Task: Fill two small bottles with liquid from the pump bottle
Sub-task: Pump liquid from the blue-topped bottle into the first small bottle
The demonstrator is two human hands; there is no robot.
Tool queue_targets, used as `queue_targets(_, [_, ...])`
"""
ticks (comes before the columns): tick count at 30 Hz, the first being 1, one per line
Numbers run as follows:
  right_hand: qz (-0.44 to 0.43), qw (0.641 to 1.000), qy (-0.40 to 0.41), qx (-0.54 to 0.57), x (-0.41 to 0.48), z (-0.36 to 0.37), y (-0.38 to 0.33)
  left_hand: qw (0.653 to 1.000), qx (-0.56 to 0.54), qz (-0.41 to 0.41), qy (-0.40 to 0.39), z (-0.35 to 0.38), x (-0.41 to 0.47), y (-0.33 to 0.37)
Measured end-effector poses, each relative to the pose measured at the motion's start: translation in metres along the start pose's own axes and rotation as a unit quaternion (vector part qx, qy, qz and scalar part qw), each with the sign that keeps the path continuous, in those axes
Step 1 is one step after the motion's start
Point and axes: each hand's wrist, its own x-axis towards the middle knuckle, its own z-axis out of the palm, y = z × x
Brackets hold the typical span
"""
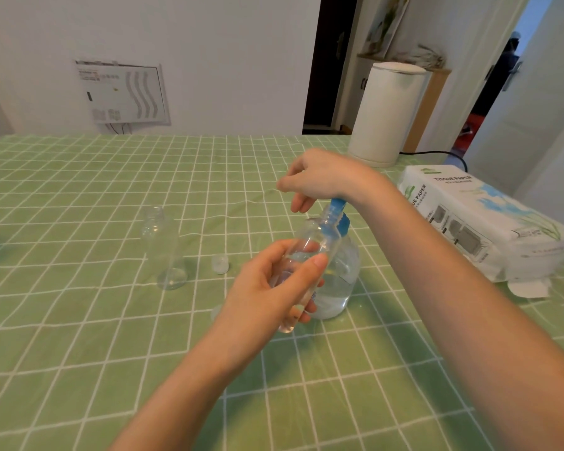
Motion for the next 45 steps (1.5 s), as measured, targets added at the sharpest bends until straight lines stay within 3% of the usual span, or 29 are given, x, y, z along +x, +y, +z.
queue_targets(8, [0.008,1.0,-0.02,0.008,0.001,0.009,0.006,1.0,-0.009,-0.009,0.005,0.001,-0.002,-0.003])
queue_targets(17, [-0.023,0.999,0.029,-0.001,0.003,-0.001,0.0,1.0,-0.008,0.006,0.0,0.001,-0.001,0.0])
queue_targets(45, [-0.017,1.0,0.002,-0.016,0.001,-0.002,-0.002,1.0,-0.014,-0.002,0.003,0.002,-0.001,0.0])
